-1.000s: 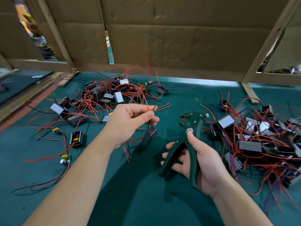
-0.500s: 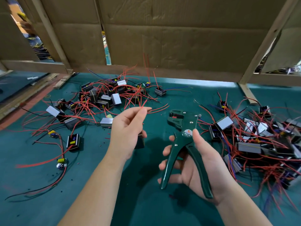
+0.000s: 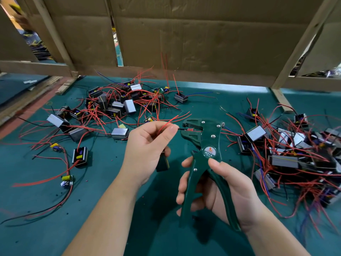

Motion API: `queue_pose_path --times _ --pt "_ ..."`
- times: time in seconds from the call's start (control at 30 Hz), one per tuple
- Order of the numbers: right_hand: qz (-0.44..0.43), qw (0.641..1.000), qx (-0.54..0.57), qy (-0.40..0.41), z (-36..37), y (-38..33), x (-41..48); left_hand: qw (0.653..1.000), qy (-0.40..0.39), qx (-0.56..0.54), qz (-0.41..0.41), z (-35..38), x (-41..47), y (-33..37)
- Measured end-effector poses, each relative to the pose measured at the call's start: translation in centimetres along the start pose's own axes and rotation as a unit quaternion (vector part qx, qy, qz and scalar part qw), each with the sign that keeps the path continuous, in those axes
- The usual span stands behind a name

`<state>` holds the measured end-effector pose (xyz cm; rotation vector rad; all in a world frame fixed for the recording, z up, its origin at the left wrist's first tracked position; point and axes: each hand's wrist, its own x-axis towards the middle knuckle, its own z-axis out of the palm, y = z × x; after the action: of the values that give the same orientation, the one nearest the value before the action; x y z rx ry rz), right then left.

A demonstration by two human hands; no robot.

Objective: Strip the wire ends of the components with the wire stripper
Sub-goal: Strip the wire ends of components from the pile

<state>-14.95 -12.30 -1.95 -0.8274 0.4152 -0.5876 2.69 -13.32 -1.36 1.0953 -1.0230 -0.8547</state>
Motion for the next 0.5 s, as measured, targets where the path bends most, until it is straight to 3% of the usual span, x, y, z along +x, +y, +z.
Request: queue_pose_path --times 0.5 --pt "0.007 0.998 -0.064 0.028 0.03 0.27 -0.06 0.999 -0.012 -0.03 -0.028 -0.07 -0.15 0.64"
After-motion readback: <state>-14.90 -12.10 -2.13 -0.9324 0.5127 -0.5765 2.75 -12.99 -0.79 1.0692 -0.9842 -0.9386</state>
